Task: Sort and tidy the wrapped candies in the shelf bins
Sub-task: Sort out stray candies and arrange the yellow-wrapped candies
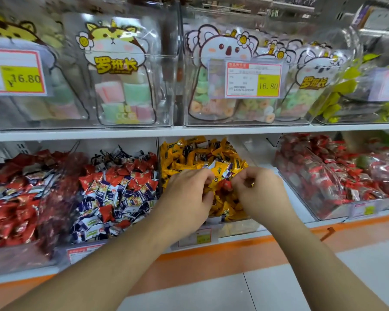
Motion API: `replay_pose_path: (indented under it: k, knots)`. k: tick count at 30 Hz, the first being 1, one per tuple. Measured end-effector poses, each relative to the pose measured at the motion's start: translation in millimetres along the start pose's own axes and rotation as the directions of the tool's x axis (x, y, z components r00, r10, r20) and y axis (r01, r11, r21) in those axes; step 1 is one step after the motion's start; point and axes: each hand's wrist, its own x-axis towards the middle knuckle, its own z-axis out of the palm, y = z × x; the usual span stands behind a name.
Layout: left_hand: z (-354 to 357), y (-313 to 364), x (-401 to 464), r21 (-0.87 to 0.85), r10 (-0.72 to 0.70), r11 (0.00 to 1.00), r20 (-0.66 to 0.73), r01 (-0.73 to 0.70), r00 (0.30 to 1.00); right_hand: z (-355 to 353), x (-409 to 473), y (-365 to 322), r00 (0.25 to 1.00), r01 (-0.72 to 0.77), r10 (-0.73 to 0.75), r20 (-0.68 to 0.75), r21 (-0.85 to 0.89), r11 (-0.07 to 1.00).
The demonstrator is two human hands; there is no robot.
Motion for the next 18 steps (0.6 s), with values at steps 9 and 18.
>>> replay_pose_path:
  k: [9,18]
  knots:
    - [14.5,30.1,14.6,-0.230,-0.029,0.973,0.001,0.029,1.000,-40.7,-7.2,6.6,1.000,0.001,0.003,-0.015,0.228,0.974]
    - [22.1,22.1,9.1,-0.219,-0.099,0.971,-0.011,0.094,0.995,-44.7,-7.3,36.6,0.993,0.110,-0.091,0.071,-0.355,0.928]
